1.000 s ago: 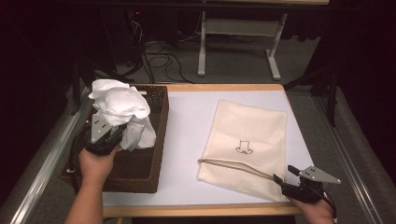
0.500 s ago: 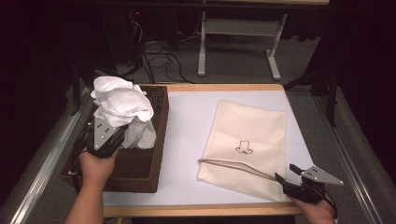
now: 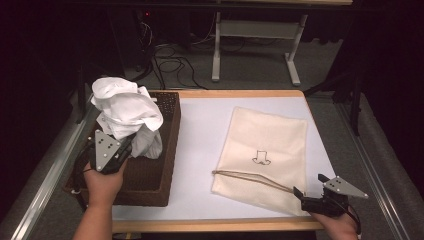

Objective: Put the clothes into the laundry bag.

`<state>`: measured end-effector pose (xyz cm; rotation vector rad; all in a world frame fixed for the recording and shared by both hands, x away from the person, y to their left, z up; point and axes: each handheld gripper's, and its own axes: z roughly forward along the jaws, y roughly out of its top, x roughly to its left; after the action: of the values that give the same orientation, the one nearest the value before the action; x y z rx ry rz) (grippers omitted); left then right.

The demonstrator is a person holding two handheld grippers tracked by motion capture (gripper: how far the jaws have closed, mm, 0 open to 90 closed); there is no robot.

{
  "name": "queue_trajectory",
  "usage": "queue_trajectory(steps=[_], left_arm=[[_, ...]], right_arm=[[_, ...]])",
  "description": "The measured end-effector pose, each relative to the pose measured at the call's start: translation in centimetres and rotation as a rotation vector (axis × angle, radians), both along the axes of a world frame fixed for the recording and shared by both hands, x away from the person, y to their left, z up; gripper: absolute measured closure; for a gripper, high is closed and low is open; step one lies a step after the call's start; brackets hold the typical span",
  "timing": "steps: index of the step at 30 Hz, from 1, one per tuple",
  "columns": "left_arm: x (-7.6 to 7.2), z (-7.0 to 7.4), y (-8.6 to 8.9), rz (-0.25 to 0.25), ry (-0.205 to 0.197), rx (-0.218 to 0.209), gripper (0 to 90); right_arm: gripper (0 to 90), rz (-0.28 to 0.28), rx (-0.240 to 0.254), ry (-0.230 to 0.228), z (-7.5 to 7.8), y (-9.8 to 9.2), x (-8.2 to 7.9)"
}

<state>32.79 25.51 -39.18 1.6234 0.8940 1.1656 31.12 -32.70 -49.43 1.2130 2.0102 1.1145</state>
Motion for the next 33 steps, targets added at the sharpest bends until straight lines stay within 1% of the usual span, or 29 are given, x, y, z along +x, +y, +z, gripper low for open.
queue_trajectory(steps=[1,2,7,8,9,10,14,15,16,17,18,19,23,25,26,27,28,29,31,32,33], left_arm=[[-0.1,0.3,0.1,-0.001,-0.015,-0.007,77.7],[-0.1,0.3,0.1,-0.001,-0.015,-0.007,77.8],[-0.4,1.5,0.1,0.000,-0.055,-0.015,77.8],[-0.4,1.5,0.1,0.000,-0.055,-0.015,77.7],[-0.6,2.1,0.0,0.000,-0.075,-0.021,77.7],[-0.7,2.3,0.0,0.000,-0.085,-0.020,77.7],[-1.0,3.6,0.0,-0.004,-0.117,-0.020,77.7],[-1.1,3.9,0.0,-0.005,-0.127,-0.022,77.7],[-1.1,3.9,0.0,-0.005,-0.127,-0.022,77.7],[-1.3,4.4,-0.2,-0.010,-0.141,-0.023,77.7],[-1.4,4.7,-0.3,-0.010,-0.148,-0.024,77.7],[-1.5,5.0,-0.4,-0.015,-0.155,-0.027,77.7],[-2.0,6.1,-1.2,-0.034,-0.192,-0.017,77.7],[-2.3,6.7,-1.6,-0.049,-0.210,-0.024,77.7],[-2.3,6.7,-1.6,-0.049,-0.210,-0.024,77.7],[-2.5,7.2,-2.1,-0.065,-0.228,-0.031,77.7],[-2.5,7.2,-2.1,-0.065,-0.228,-0.031,77.7],[-2.7,7.7,-2.5,-0.083,-0.243,-0.039,77.7],[-2.9,8.1,-3.1,-0.104,-0.253,-0.048,77.6],[-2.9,8.1,-3.1,-0.104,-0.253,-0.048,77.7],[-2.9,8.3,-3.4,-0.121,-0.255,-0.057,77.6]], right_arm=[[0.2,-0.003,0.002,0.000,0.0,-0.1,0.0],[0.2,-0.003,0.000,-0.003,0.0,-0.2,0.1],[0.2,-0.017,0.006,-0.007,0.0,-0.4,0.0],[0.2,-0.019,0.008,-0.004,-0.1,-0.4,0.1],[0.2,-0.020,0.006,-0.001,-0.1,-0.4,0.1],[0.2,-0.019,0.005,0.000,-0.2,-0.4,0.2],[0.3,-0.017,0.008,0.009,-0.2,-0.4,0.2],[0.3,-0.017,0.007,0.008,-0.2,-0.3,0.2],[0.3,-0.016,0.006,0.006,-0.2,-0.3,0.2],[0.3,-0.013,0.004,0.002,-0.2,-0.3,0.2],[0.3,-0.012,0.003,0.002,-0.1,-0.3,0.1],[0.3,-0.011,0.002,0.002,-0.1,-0.3,0.1],[0.3,-0.011,0.003,-0.003,0.0,-0.2,0.1],[0.3,-0.009,0.002,-0.002,-0.1,-0.2,0.1],[0.3,-0.009,0.002,-0.001,-0.1,-0.2,0.1],[0.3,-0.010,0.001,-0.001,-0.1,-0.2,0.1],[0.3,-0.010,0.001,-0.001,-0.1,-0.2,0.1],[0.3,-0.010,0.002,-0.002,-0.1,-0.2,0.1],[0.3,-0.009,0.003,0.001,-0.1,-0.2,0.1],[0.3,-0.009,0.003,0.001,-0.1,-0.2,0.1],[0.4,-0.006,-0.001,-0.001,-0.1,-0.2,0.1]])
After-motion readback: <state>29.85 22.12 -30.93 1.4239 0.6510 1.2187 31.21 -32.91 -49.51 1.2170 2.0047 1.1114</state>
